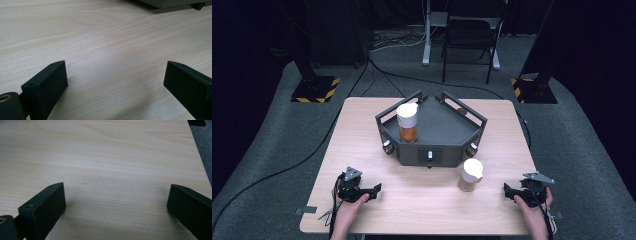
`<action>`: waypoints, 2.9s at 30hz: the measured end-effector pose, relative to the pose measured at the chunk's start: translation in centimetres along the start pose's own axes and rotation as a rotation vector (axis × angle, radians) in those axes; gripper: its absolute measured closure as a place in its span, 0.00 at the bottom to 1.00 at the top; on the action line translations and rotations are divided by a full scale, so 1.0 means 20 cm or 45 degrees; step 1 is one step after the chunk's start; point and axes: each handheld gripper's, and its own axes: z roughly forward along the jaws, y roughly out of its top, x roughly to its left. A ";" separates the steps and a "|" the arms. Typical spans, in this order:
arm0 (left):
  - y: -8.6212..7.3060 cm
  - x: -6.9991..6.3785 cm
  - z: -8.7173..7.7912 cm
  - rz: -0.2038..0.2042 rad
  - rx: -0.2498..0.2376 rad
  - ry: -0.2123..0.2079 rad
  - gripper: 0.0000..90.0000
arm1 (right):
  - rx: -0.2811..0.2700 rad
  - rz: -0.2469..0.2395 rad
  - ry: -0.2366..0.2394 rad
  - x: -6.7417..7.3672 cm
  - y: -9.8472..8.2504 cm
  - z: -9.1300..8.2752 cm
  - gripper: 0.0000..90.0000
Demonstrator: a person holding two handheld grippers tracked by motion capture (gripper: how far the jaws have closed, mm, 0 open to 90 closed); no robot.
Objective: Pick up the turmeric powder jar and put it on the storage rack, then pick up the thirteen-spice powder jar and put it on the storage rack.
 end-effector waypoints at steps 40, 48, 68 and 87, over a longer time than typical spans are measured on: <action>0.04 -0.12 0.03 0.143 0.072 0.115 0.04 | 0.000 0.000 -0.001 0.00 0.00 0.00 0.01; 0.04 -0.12 0.03 0.145 0.072 0.114 0.04 | 0.000 0.000 0.000 0.00 0.00 0.00 0.01; 0.04 -0.12 0.03 0.147 0.074 0.110 0.04 | 0.001 -0.007 0.007 0.00 0.00 0.00 0.01; 0.05 -0.12 0.03 0.148 0.075 0.110 0.03 | -0.007 -0.003 0.011 -0.01 -0.01 0.00 0.03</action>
